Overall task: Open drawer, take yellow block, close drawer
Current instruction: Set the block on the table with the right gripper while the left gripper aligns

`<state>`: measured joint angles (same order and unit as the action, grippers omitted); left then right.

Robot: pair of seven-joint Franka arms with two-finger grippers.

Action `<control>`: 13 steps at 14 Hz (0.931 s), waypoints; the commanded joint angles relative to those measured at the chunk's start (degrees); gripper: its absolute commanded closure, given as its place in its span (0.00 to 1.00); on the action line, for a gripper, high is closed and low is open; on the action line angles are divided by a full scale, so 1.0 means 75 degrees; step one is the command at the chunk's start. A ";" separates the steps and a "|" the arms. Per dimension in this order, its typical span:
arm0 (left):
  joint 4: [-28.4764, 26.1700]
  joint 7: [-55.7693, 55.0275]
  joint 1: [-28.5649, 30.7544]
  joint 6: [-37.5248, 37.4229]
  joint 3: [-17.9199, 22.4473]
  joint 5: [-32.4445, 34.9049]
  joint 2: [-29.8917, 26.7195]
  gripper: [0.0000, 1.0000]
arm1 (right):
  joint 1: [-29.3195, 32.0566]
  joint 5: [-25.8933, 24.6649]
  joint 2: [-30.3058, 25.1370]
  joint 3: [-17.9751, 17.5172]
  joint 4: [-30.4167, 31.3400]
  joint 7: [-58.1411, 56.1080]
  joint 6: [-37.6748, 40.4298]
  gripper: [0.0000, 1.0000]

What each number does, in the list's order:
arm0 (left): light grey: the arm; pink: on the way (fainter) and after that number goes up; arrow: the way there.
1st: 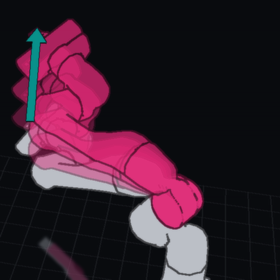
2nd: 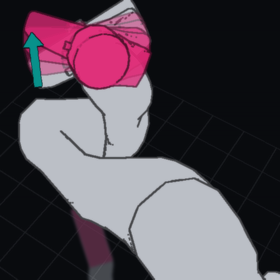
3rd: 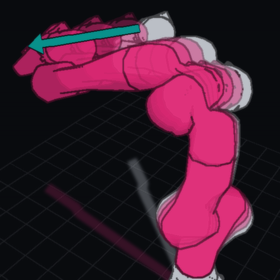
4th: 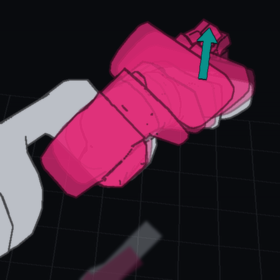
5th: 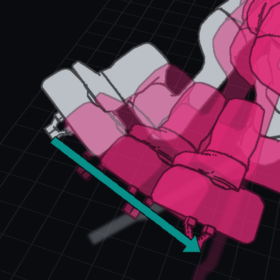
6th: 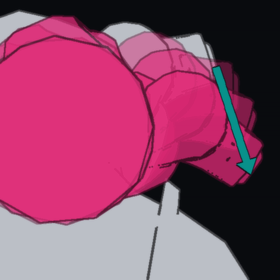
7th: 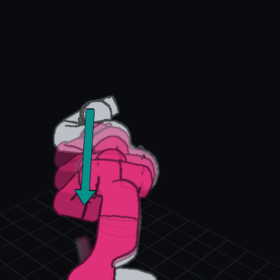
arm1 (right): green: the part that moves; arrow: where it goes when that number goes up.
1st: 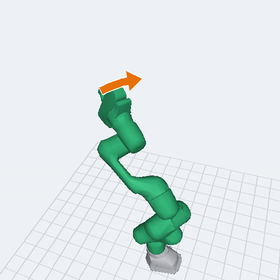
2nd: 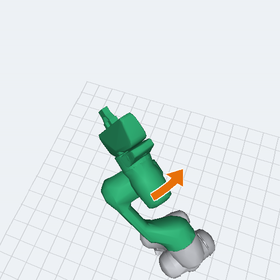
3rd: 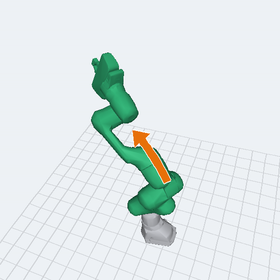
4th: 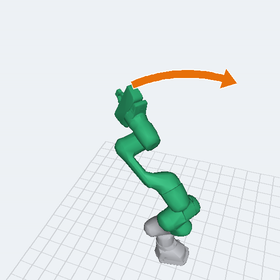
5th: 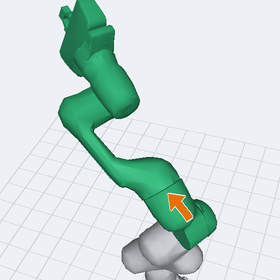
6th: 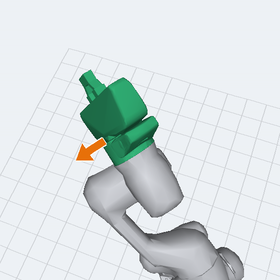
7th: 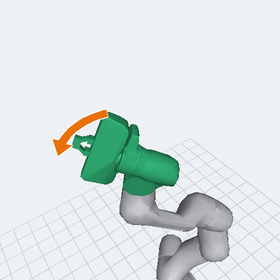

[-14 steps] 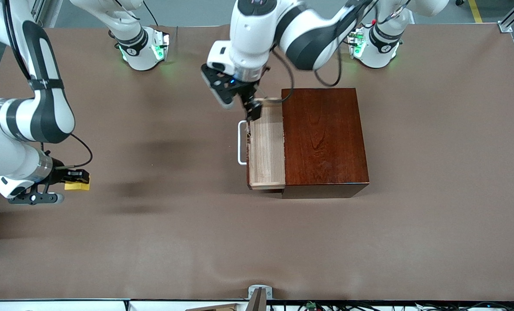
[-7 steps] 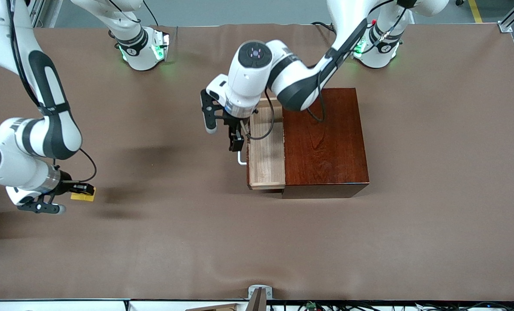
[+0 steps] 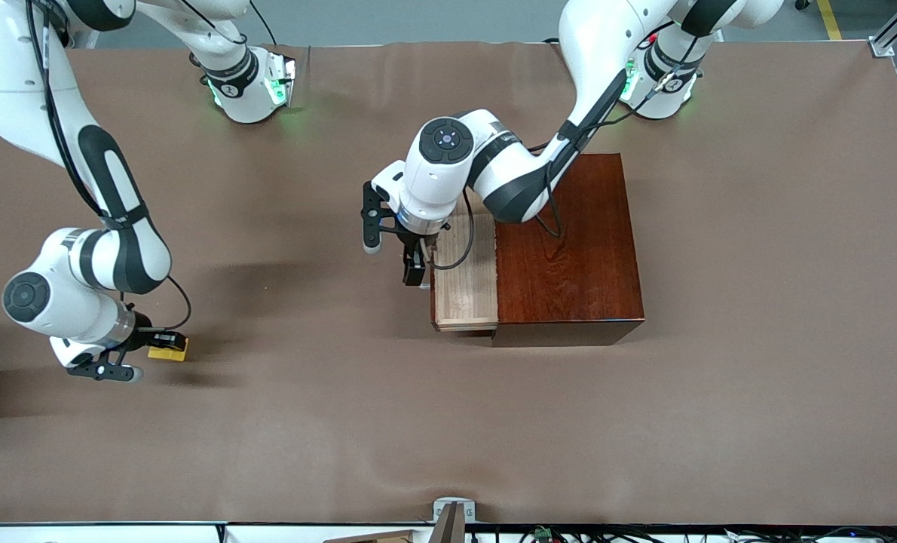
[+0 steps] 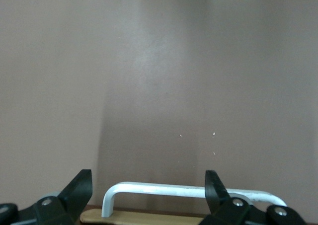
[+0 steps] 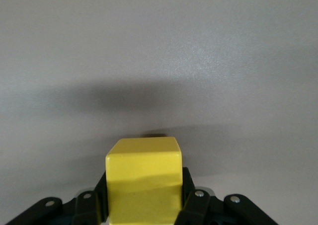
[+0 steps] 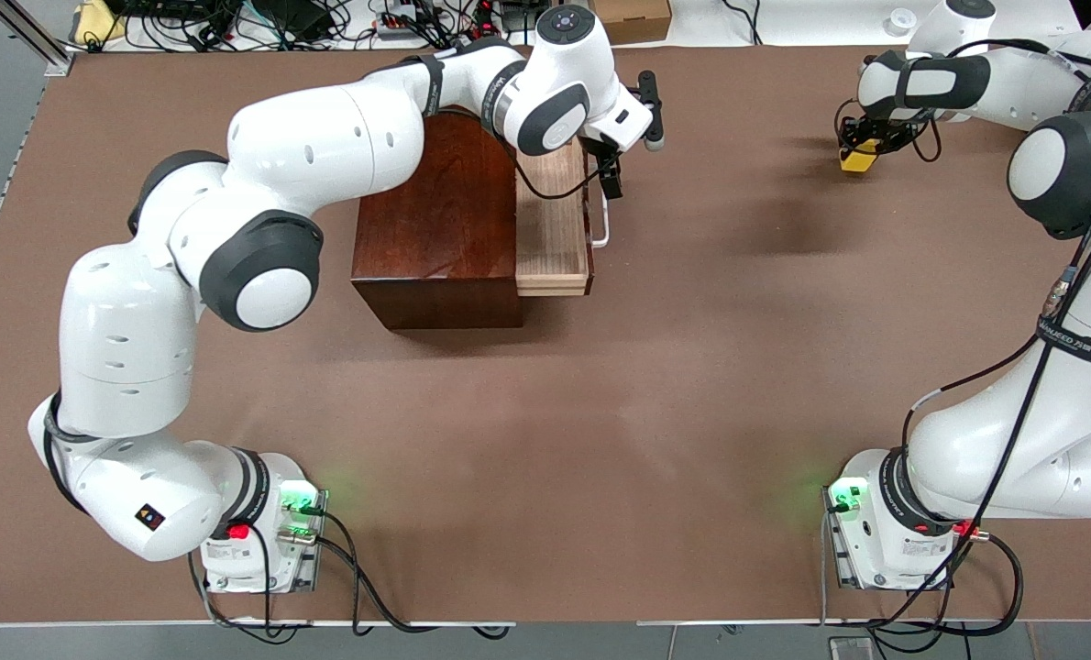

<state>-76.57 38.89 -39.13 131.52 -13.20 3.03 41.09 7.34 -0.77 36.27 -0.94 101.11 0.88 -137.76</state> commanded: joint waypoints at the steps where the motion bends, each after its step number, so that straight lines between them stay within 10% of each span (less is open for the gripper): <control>1: 0.0178 0.0323 -0.0056 -0.0063 0.0002 0.0076 0.0065 0.00 | 0.0158 0.0080 0.0132 -0.0109 -0.0052 0.0070 -0.0100 1.00; 3: 0.0154 0.0311 -0.0045 -0.0098 0.0002 0.0053 0.0053 0.00 | 0.0134 0.0080 0.0156 -0.0109 -0.0040 0.0082 -0.0112 0.95; 5: 0.0143 0.0265 0.0002 -0.0378 0.0014 0.0017 0.0065 0.00 | 0.0123 0.0068 0.0156 -0.0109 -0.0052 0.0105 -0.0066 0.00; 13: 0.0154 0.0252 0.0155 -0.1269 0.0014 0.0052 -0.0018 0.00 | 0.0134 0.0068 -0.0850 -0.0121 -0.0064 0.0140 0.1548 0.00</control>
<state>-76.11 40.40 -37.87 124.78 -13.14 3.03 41.09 7.42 -0.75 34.24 -0.93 99.56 1.52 -130.31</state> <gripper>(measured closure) 0.000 0.000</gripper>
